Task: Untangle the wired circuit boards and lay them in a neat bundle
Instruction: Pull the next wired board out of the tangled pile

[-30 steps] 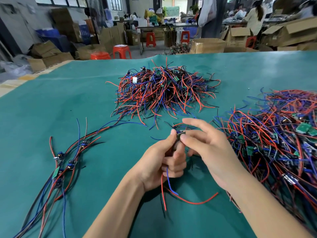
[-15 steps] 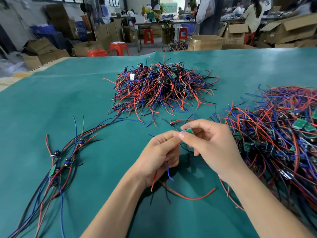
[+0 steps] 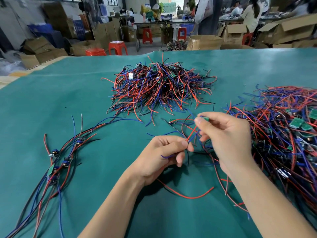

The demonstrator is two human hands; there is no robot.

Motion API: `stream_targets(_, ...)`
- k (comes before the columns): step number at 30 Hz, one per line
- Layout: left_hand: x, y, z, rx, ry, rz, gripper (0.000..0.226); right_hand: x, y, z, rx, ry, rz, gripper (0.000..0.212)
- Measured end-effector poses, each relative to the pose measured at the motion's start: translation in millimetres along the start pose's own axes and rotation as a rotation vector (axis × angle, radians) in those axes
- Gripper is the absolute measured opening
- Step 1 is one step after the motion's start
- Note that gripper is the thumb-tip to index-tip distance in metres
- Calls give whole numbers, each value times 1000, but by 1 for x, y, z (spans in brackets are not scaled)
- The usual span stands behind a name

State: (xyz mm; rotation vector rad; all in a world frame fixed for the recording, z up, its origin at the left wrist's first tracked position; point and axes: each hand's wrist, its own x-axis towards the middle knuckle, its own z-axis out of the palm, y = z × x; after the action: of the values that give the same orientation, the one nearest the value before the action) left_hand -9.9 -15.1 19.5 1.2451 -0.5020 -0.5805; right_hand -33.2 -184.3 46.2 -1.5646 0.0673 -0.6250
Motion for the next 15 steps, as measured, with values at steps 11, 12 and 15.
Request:
stream_targets(11, -4, 2, 3, 77, -130, -48, 19, 17, -16, -31, 222, 446, 43, 15)
stream_targets(12, -4, 1, 3, 78, -132, -55, 20, 20, -21, -41, 227, 515, 34, 15)
stream_targets(15, -3, 1, 2, 16, -108, -64, 19, 27, -39, -73, 91, 516, -29, 14)
